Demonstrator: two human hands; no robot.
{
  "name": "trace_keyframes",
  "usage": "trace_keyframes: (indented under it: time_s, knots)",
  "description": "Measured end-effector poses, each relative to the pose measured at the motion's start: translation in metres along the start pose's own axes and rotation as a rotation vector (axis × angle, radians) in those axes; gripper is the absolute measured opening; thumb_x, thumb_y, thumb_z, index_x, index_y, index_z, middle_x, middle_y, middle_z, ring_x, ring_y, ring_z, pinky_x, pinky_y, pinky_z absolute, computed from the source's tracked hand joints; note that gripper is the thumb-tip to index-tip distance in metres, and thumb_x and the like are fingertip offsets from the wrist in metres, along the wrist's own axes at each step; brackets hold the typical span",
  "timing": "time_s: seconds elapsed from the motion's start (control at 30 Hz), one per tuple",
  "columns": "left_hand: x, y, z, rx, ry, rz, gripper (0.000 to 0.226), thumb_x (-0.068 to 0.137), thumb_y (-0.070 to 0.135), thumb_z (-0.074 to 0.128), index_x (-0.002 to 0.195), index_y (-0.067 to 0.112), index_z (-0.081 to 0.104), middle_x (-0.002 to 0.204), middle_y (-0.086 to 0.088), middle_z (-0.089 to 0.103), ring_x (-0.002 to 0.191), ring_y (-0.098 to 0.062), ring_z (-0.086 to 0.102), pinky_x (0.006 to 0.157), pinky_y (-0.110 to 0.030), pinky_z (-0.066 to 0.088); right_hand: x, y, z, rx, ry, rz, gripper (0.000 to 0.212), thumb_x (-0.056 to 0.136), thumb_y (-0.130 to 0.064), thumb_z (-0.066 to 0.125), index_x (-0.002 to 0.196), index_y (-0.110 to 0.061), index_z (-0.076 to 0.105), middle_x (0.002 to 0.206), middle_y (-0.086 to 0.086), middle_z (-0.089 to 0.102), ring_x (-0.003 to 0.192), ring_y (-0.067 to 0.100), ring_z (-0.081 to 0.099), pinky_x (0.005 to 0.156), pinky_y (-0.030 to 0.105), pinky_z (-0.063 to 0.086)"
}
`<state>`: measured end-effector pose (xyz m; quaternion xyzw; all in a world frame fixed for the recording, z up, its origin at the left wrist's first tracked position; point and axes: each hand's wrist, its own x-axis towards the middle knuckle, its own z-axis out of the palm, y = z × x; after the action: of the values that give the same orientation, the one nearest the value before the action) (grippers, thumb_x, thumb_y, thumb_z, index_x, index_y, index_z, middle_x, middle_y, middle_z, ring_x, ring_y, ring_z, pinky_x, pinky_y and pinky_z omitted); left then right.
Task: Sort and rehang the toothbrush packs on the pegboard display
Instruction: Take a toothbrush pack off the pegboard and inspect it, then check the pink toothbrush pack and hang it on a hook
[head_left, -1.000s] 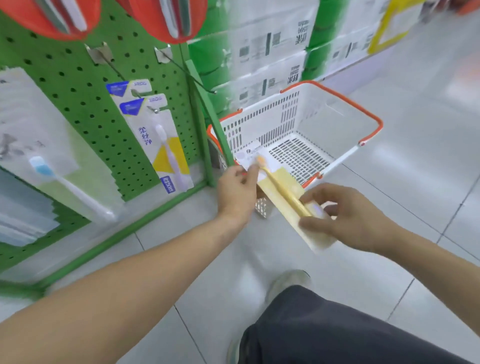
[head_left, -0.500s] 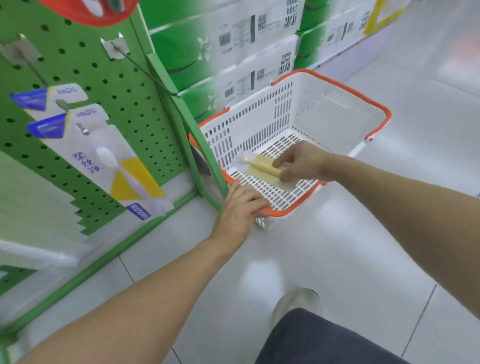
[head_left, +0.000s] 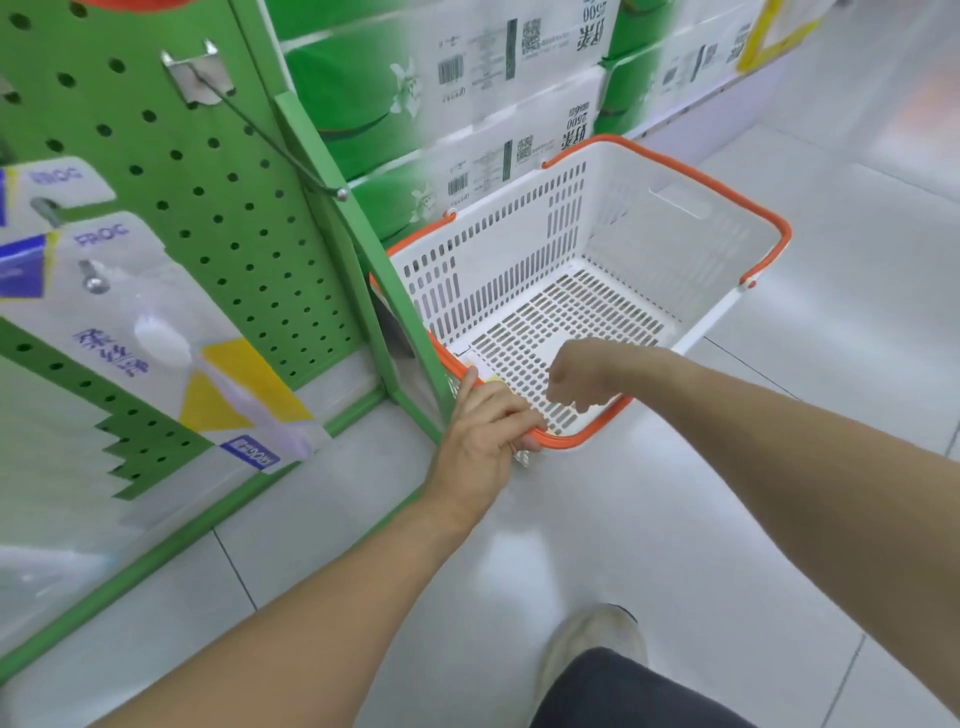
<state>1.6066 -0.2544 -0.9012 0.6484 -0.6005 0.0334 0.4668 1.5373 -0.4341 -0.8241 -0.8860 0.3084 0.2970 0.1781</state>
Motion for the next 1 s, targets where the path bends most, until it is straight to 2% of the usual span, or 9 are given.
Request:
trace_keyframes:
  time_s: [0.1, 0.2, 0.27, 0.33, 0.47, 0.6, 0.77, 0.9, 1.0]
  knots:
    - [0.002, 0.006, -0.002, -0.034, -0.022, -0.058, 0.015, 0.088, 0.016, 0.066, 0.085, 0.005, 0.077, 0.081, -0.001, 0.062, 0.090, -0.011, 0.052, 0.125, -0.045, 0.013, -0.052, 0.015, -0.022, 0.161, 0.080, -0.149, 0.010, 0.092, -0.037, 0.068, 0.087, -0.029, 0.074, 0.085, -0.012, 0.075, 0.085, 0.005, 0.069, 0.078, 0.024, 0.053]
    - [0.005, 0.012, -0.009, -0.031, -0.077, -0.131, 0.013, 0.086, 0.015, 0.068, 0.084, 0.006, 0.077, 0.081, -0.002, 0.063, 0.089, -0.012, 0.053, 0.126, -0.036, 0.011, -0.097, 0.022, -0.009, 0.276, 0.101, -0.270, 0.009, 0.084, -0.040, 0.080, 0.088, -0.032, 0.080, 0.089, -0.015, 0.076, 0.088, 0.001, 0.068, 0.081, 0.019, 0.052]
    - [0.008, 0.014, -0.013, 0.006, -0.154, -0.161, 0.009, 0.084, 0.015, 0.072, 0.084, 0.008, 0.077, 0.081, -0.002, 0.064, 0.089, -0.017, 0.056, 0.126, -0.032, 0.011, -0.107, 0.022, 0.020, 0.261, 0.300, -0.302, 0.010, 0.085, -0.034, 0.081, 0.086, -0.025, 0.080, 0.087, -0.011, 0.076, 0.085, 0.007, 0.068, 0.082, 0.025, 0.053]
    - [0.015, 0.024, -0.018, 0.117, -0.244, -0.174, 0.010, 0.087, 0.018, 0.072, 0.088, 0.010, 0.077, 0.088, -0.002, 0.068, 0.097, -0.023, 0.059, 0.124, -0.041, 0.017, -0.109, 0.016, 0.046, 0.279, 0.480, -0.276, 0.012, 0.090, -0.028, 0.077, 0.087, -0.017, 0.078, 0.085, -0.004, 0.074, 0.081, 0.016, 0.066, 0.080, 0.034, 0.052]
    - [0.027, 0.062, -0.040, 0.298, -0.410, -0.249, 0.024, 0.101, 0.027, 0.057, 0.109, 0.011, 0.073, 0.121, -0.002, 0.065, 0.123, -0.023, 0.054, 0.112, -0.033, 0.029, -0.114, -0.009, 0.061, -0.102, 0.579, -0.156, 0.009, 0.096, -0.011, 0.063, 0.090, -0.018, 0.062, 0.090, 0.001, 0.063, 0.091, 0.024, 0.063, 0.070, 0.034, 0.044]
    - [0.016, 0.112, -0.097, 0.204, -0.225, -0.455, 0.025, 0.105, 0.027, 0.045, 0.098, 0.016, 0.066, 0.098, -0.002, 0.067, 0.095, -0.027, 0.061, 0.080, -0.044, 0.048, -0.141, -0.064, 0.053, -0.390, 0.582, -0.177, 0.028, 0.090, -0.006, 0.054, 0.115, -0.014, 0.064, 0.114, 0.008, 0.060, 0.109, 0.031, 0.061, 0.088, 0.038, 0.046]
    - [-0.022, 0.152, -0.209, 0.034, 0.033, -0.612, 0.027, 0.105, 0.034, 0.043, 0.083, 0.021, 0.053, 0.072, -0.003, 0.067, 0.075, -0.031, 0.062, 0.072, -0.047, 0.050, -0.188, -0.155, 0.038, -0.073, 0.618, -0.727, 0.010, 0.081, -0.015, 0.062, 0.090, -0.016, 0.065, 0.089, 0.004, 0.066, 0.074, 0.030, 0.065, 0.061, 0.035, 0.052]
    - [-0.051, 0.193, -0.320, 0.019, 0.120, -0.550, 0.040, 0.104, 0.041, 0.040, 0.073, 0.018, 0.049, 0.057, 0.000, 0.058, 0.056, -0.018, 0.052, 0.062, -0.042, 0.048, -0.240, -0.240, 0.019, 0.222, 0.694, -0.904, 0.007, 0.088, -0.014, 0.062, 0.083, -0.019, 0.065, 0.064, -0.014, 0.055, 0.056, 0.004, 0.050, 0.059, 0.019, 0.038]
    - [-0.080, 0.223, -0.396, 0.064, 0.261, -0.488, 0.044, 0.102, 0.043, 0.039, 0.070, 0.014, 0.049, 0.058, -0.005, 0.056, 0.051, -0.015, 0.048, 0.055, -0.042, 0.044, -0.279, -0.307, 0.004, 0.416, 0.748, -1.019, 0.006, 0.090, -0.017, 0.069, 0.084, -0.018, 0.066, 0.064, -0.011, 0.061, 0.057, 0.005, 0.056, 0.058, 0.017, 0.044]
